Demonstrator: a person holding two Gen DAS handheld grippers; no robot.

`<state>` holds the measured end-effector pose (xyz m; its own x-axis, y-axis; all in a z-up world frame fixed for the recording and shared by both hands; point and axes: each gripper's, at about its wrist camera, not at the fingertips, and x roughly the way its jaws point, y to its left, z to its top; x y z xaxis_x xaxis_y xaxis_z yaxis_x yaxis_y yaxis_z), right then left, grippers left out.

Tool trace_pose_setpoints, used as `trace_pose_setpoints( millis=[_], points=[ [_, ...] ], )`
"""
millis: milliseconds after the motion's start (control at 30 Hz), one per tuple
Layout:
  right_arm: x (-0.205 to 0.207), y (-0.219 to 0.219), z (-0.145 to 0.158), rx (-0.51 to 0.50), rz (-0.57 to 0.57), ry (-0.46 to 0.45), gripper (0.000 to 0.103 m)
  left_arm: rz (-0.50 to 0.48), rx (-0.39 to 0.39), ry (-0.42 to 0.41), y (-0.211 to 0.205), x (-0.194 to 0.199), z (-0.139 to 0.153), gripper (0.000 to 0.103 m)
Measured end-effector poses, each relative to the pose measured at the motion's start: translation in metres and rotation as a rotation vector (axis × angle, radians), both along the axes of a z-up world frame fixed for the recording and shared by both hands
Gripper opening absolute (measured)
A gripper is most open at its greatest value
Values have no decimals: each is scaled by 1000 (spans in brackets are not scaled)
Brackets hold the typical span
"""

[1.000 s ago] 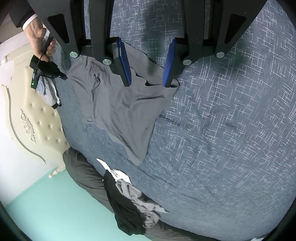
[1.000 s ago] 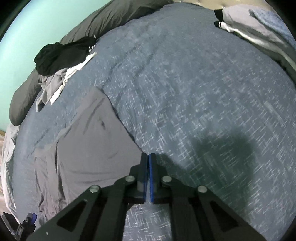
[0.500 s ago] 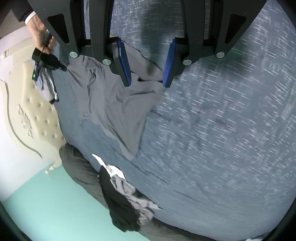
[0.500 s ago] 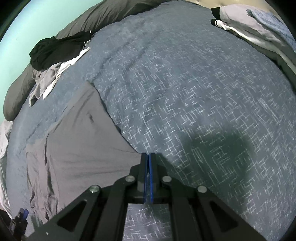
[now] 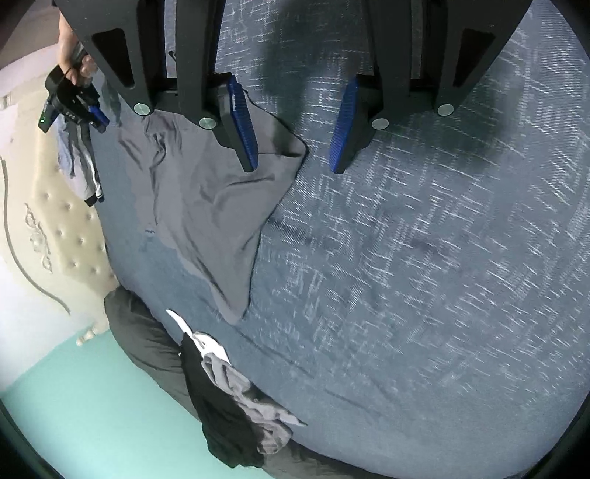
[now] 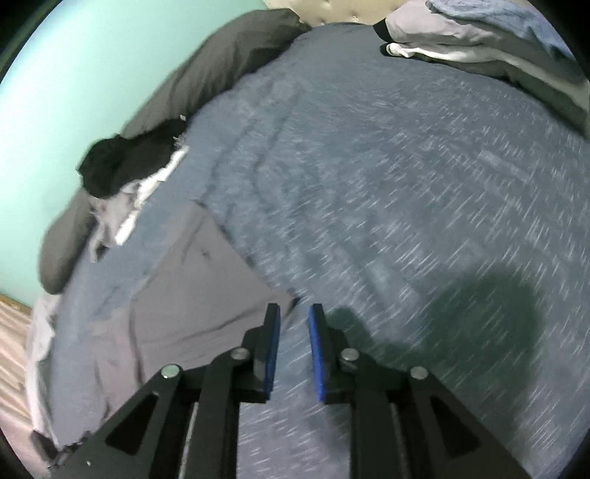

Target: Fold clothes

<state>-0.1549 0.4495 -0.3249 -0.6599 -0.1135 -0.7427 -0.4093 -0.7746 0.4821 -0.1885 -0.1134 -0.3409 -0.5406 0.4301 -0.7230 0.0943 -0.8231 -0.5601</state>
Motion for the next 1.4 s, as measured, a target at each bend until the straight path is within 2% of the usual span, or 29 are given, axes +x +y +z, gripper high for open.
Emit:
trace_pose_setpoints(
  millis=[133,200,300,367,500,633,1100,1133,1200,1233,1400],
  points=[
    [8,-20,0,-48,41,69,18,-24,-12,4,10,-4,-2,41],
    [8,-29,0,-51,59,92,18,-31,1,-1,12,-6,-5,26],
    [3,-36,-2,-60,89,94,18,-29,10,-10,11,-9,-8,9],
    [0,-38,-2,-74,105,102,18,-24,12,-7,10,-8,-6,2],
    [-7,-42,-2,-93,118,110,19,-17,9,15,6,-4,3,2],
    [-5,-45,-5,-113,123,105,19,-13,14,3,0,3,6,2],
    [-6,-46,-19,-172,125,56,19,46,-24,-48,-13,-8,-12,2],
    [-7,-46,-21,-176,127,46,20,44,-26,-52,-12,-9,-12,2],
    [-8,-46,-24,-186,129,30,35,41,-27,-52,-9,-9,-13,2],
    [-8,-45,-25,-191,127,26,38,39,-28,-52,-8,-10,-13,2],
    [-9,-40,-24,-201,114,14,44,28,-40,-51,-2,-11,-12,2]
  ],
)
